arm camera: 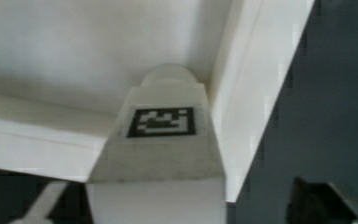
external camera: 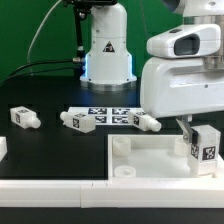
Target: Assemble square table
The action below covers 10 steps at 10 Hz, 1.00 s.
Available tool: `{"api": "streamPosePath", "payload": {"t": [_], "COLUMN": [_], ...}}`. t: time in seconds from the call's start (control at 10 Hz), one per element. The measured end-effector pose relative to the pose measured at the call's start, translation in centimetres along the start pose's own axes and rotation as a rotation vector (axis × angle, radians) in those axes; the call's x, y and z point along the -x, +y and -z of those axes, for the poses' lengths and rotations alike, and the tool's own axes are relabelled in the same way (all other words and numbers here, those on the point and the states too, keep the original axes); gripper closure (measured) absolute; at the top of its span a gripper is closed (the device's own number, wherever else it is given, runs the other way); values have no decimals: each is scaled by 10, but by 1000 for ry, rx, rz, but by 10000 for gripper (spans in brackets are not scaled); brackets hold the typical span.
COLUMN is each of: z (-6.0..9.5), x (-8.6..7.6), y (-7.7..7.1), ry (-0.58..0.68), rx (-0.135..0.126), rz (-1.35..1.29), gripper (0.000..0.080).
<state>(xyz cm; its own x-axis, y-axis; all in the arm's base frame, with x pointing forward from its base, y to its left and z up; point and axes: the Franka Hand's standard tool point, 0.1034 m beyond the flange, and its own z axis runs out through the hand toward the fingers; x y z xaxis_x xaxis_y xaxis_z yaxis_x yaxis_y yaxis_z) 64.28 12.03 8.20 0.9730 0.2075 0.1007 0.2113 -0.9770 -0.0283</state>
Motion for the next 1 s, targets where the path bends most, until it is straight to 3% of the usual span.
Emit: {"api": "streamPosePath", "payload": {"t": [0.1,0.2,0.6,0.8,0.9,1.0], "z": [0,0,-3,-3,-3,-3], "x": [0,0,1,2,3,3], "y": [0,3,9,8,10,10], "ry": [0,2,9,-14,-33,-39], "rx": [-1,4,19,9,-10,-14], "rz": [-79,-186,-706,-1128,-1298,-1371], "gripper": [380,508,508,509,509,509]}}
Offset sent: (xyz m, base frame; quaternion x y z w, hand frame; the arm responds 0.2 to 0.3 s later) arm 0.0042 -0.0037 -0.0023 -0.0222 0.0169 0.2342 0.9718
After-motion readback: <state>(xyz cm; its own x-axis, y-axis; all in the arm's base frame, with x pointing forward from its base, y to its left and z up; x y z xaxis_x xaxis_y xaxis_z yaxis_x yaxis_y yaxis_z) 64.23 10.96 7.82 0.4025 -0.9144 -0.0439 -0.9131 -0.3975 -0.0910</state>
